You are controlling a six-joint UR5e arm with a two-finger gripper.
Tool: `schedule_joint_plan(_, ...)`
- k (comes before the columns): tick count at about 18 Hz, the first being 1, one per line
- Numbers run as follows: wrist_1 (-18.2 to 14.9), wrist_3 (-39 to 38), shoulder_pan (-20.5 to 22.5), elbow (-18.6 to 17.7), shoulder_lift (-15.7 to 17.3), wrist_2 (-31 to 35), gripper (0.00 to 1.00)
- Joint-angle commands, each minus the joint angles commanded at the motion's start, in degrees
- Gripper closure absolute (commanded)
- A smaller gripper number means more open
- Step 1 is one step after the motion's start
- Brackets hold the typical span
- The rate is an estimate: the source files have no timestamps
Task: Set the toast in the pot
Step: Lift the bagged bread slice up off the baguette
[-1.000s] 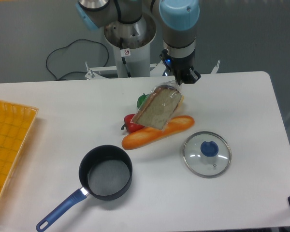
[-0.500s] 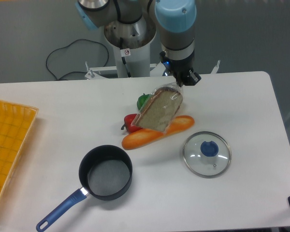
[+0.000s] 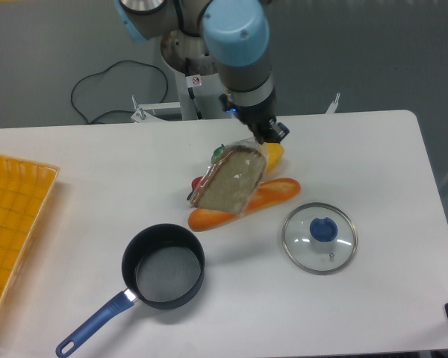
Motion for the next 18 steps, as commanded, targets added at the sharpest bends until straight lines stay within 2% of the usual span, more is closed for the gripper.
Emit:
schedule_joint_plan(8,0.00,-7.39,-4.92,-0.09,-0.26,0.44,0.86)
schedule_joint_plan(13,-0.88,-9.93,-6.95,0.00,-0.44,4.65,0.86)
schedule_joint_plan(18,-1.32,-15.55,-10.46,2.02,-4.30,8.26,0.86)
